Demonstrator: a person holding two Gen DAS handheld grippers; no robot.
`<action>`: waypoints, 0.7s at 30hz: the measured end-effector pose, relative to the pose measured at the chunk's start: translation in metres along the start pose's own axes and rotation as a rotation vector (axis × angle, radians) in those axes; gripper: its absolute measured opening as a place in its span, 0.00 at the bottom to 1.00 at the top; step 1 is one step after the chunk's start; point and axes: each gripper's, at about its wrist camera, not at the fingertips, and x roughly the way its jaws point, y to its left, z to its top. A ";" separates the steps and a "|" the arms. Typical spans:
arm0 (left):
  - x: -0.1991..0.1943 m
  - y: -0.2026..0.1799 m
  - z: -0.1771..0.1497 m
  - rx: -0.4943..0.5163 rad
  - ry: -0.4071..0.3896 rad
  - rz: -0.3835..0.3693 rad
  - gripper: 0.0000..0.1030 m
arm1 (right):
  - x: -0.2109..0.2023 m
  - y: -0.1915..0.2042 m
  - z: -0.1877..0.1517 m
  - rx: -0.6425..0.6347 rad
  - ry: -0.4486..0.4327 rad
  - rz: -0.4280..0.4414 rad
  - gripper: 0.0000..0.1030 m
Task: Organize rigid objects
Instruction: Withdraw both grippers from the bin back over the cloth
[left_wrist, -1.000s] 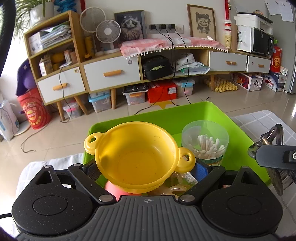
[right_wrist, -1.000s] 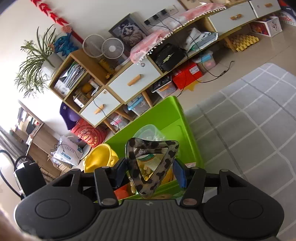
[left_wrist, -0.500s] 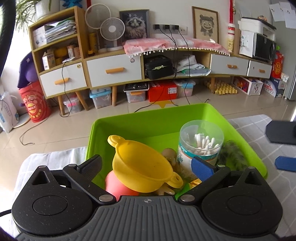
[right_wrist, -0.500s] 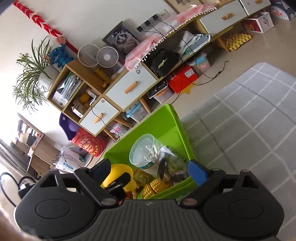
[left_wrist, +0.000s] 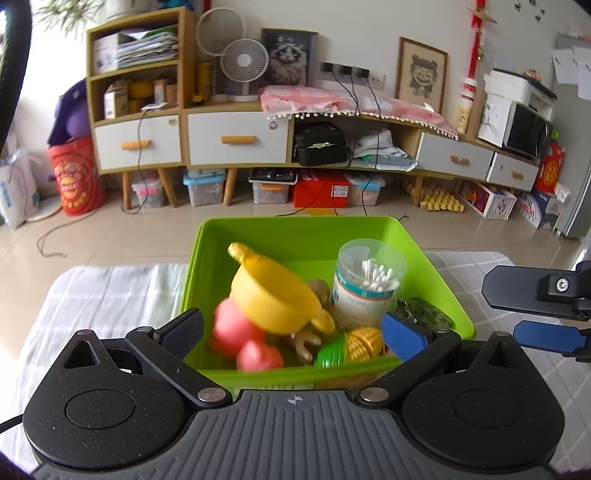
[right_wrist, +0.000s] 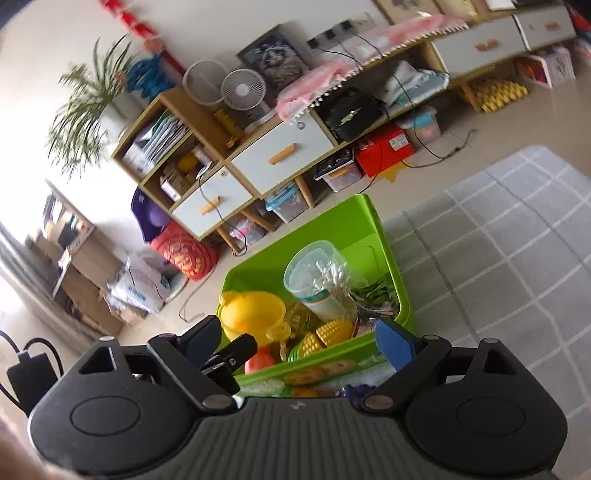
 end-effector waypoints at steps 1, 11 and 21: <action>-0.004 0.002 -0.003 -0.010 0.000 -0.001 0.98 | -0.003 0.002 -0.002 -0.017 0.003 -0.003 0.74; -0.035 0.007 -0.021 -0.018 0.015 0.039 0.98 | -0.020 0.006 -0.014 -0.059 0.014 0.017 0.75; -0.046 0.019 -0.052 0.008 0.080 0.016 0.98 | -0.040 0.010 -0.025 -0.186 0.012 -0.007 0.76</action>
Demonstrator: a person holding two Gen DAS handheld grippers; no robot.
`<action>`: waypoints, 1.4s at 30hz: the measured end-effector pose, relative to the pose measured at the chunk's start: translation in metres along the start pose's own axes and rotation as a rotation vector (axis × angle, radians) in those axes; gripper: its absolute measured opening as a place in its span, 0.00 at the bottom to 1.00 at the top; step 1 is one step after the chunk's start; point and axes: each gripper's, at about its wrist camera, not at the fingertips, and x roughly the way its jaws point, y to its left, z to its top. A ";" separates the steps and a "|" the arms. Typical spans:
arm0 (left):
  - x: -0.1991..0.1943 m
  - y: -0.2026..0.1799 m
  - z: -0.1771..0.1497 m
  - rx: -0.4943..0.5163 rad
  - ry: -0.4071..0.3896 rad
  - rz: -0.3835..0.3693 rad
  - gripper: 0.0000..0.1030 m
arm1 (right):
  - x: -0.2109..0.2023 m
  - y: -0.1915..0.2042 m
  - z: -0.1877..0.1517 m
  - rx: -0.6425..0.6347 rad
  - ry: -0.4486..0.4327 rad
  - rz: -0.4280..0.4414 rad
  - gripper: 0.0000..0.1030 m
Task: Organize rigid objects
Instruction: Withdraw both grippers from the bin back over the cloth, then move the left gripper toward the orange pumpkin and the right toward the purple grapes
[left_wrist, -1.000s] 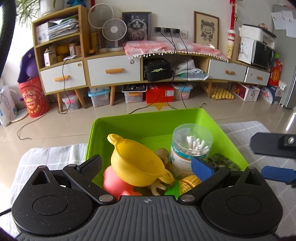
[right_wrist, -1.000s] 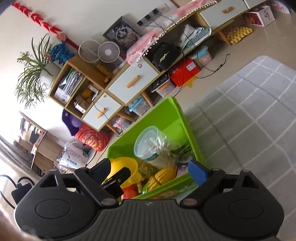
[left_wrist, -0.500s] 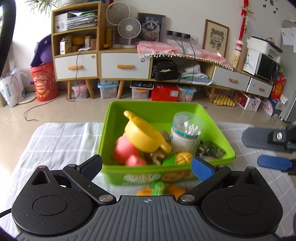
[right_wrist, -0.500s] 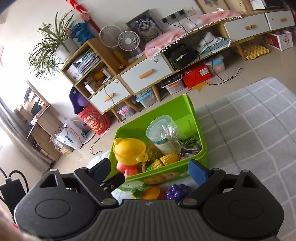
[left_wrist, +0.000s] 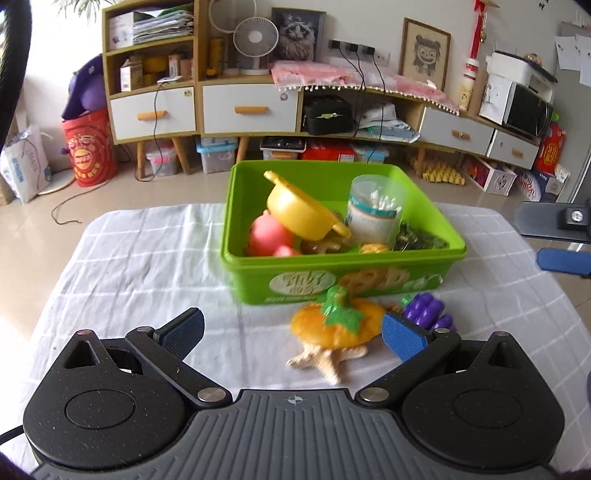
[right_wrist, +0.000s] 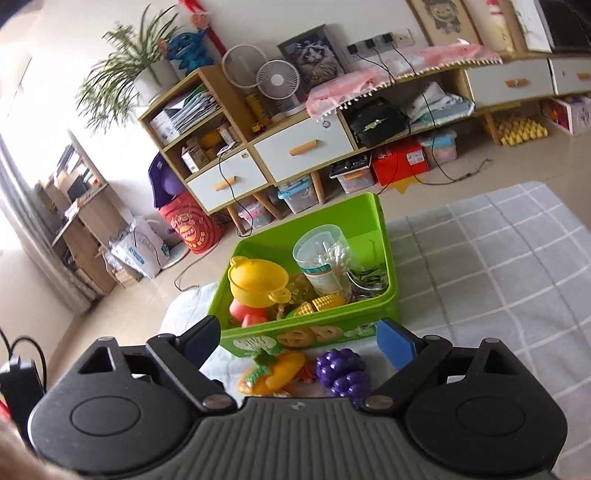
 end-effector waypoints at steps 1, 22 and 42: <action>-0.001 0.002 -0.002 -0.001 0.004 -0.006 0.98 | -0.001 0.000 -0.002 -0.019 0.000 -0.003 0.76; 0.000 0.019 -0.028 0.057 0.040 -0.024 0.98 | -0.007 -0.024 -0.023 -0.136 0.047 -0.099 0.78; 0.017 0.008 -0.050 0.100 0.092 -0.088 0.98 | 0.006 -0.027 -0.049 -0.286 0.132 -0.138 0.79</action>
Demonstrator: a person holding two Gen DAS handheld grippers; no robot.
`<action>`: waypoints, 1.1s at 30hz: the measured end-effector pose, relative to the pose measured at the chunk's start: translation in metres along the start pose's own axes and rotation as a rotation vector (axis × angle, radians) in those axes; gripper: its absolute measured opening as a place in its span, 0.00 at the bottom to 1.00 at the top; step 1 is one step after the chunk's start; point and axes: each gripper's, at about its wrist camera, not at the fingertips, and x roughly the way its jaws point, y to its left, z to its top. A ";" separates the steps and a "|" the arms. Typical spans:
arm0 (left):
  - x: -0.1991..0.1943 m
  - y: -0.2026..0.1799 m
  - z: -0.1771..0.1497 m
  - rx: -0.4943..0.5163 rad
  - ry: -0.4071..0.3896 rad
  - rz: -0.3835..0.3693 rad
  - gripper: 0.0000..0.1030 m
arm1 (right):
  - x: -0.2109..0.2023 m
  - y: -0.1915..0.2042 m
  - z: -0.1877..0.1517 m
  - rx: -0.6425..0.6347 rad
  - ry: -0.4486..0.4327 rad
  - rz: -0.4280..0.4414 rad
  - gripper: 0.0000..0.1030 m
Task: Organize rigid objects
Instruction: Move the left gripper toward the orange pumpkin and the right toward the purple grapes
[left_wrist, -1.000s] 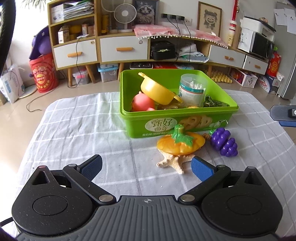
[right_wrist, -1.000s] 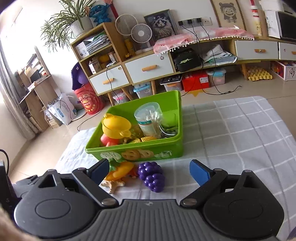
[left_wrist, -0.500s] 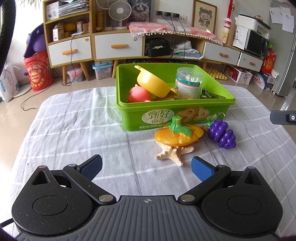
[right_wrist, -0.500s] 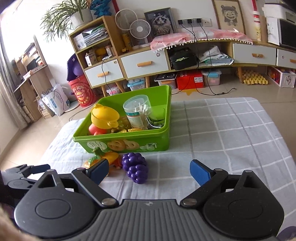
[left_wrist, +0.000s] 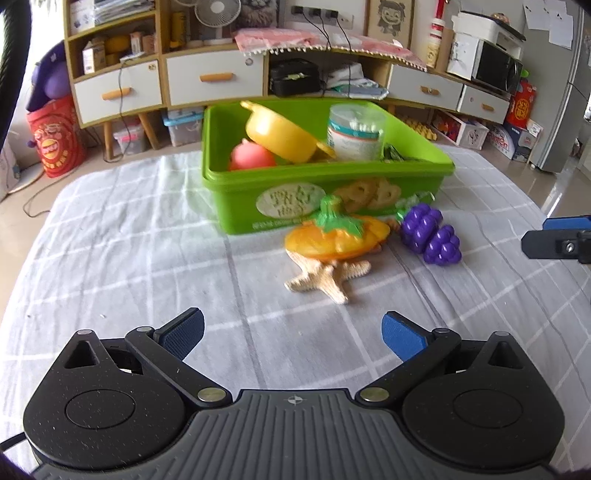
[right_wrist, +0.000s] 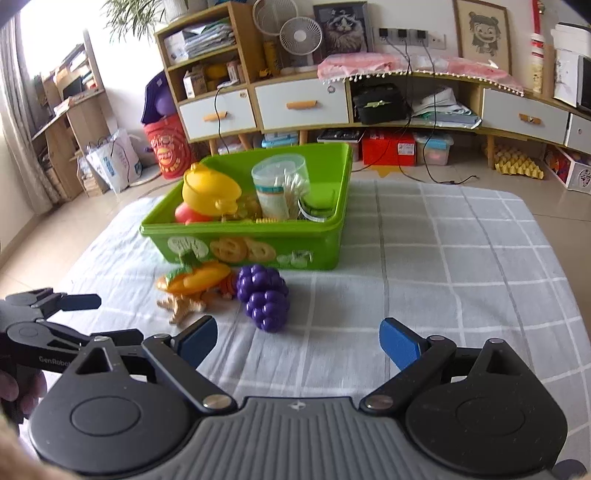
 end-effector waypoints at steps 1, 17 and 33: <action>0.002 -0.001 -0.002 0.006 0.005 -0.002 0.98 | 0.003 0.001 -0.003 -0.013 0.015 0.000 0.79; 0.021 -0.012 -0.025 0.099 0.003 -0.038 0.98 | 0.043 0.026 -0.042 -0.230 0.173 0.039 0.79; 0.032 -0.014 -0.022 0.113 -0.085 -0.057 0.99 | 0.057 0.025 -0.051 -0.259 0.051 0.062 0.88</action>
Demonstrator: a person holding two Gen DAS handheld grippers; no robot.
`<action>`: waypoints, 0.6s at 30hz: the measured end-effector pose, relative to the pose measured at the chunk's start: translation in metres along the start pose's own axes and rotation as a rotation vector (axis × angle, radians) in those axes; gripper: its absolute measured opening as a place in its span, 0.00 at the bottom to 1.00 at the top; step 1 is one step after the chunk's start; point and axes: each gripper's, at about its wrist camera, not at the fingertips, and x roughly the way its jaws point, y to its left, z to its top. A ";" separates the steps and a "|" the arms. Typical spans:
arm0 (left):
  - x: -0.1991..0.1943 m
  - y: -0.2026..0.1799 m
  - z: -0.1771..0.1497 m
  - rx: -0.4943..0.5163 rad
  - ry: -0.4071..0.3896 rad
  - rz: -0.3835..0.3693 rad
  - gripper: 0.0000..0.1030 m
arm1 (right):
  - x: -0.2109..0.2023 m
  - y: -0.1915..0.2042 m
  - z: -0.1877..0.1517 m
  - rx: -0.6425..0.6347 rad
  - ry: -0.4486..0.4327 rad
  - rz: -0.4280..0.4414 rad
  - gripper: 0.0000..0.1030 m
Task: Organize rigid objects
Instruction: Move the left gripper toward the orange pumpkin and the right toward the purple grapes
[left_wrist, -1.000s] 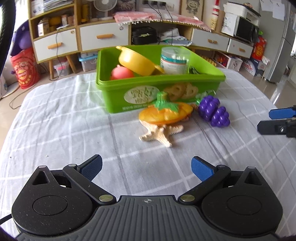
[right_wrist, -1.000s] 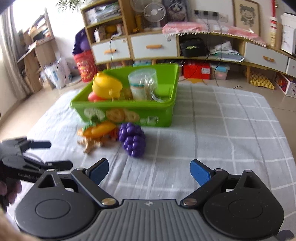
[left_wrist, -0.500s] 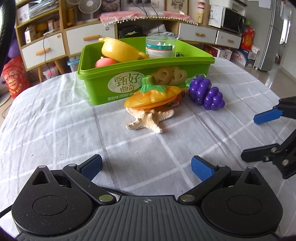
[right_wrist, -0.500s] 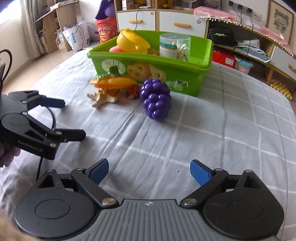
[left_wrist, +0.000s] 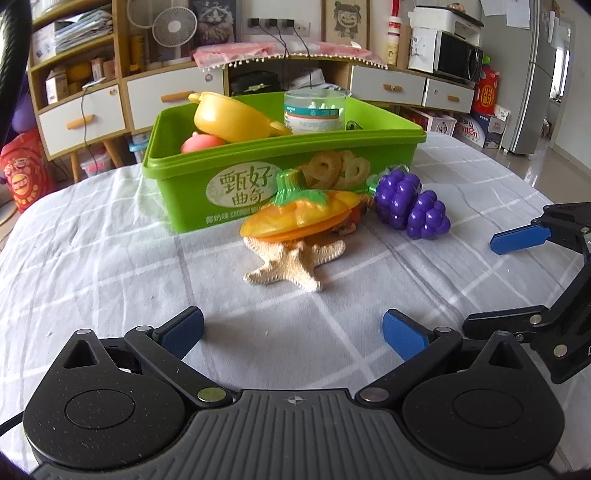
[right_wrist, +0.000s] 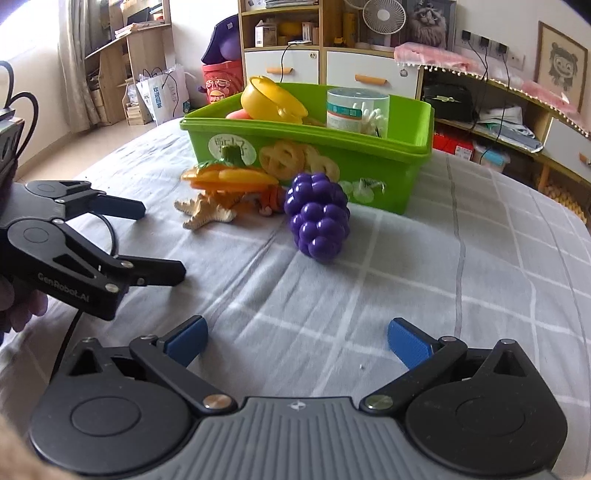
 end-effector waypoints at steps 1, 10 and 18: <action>0.002 0.000 0.001 0.003 -0.004 -0.003 0.99 | 0.002 -0.001 0.002 0.001 -0.002 -0.001 0.88; 0.007 0.005 0.021 -0.035 -0.007 -0.072 0.95 | 0.013 -0.014 0.019 0.070 -0.001 0.005 0.87; 0.009 0.012 0.034 -0.139 -0.038 -0.096 0.95 | 0.018 -0.022 0.026 0.078 -0.019 -0.022 0.75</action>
